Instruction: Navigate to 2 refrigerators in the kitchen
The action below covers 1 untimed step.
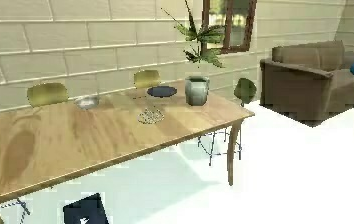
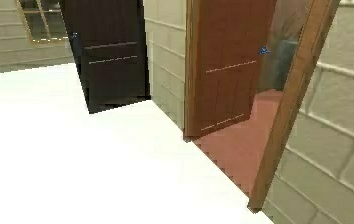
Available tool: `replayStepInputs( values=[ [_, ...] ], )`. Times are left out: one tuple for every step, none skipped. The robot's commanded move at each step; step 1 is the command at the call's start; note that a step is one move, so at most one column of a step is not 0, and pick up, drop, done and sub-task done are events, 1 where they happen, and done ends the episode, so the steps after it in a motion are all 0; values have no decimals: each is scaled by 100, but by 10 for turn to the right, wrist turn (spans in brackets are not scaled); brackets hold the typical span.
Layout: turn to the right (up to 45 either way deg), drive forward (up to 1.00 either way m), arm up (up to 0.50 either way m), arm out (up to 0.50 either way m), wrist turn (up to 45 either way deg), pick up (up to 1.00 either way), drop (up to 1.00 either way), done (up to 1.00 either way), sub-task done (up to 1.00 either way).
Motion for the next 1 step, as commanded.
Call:
replayStepInputs(
  values=[
    [450,0,0,0,0,0,0,0,0]
  ],
)
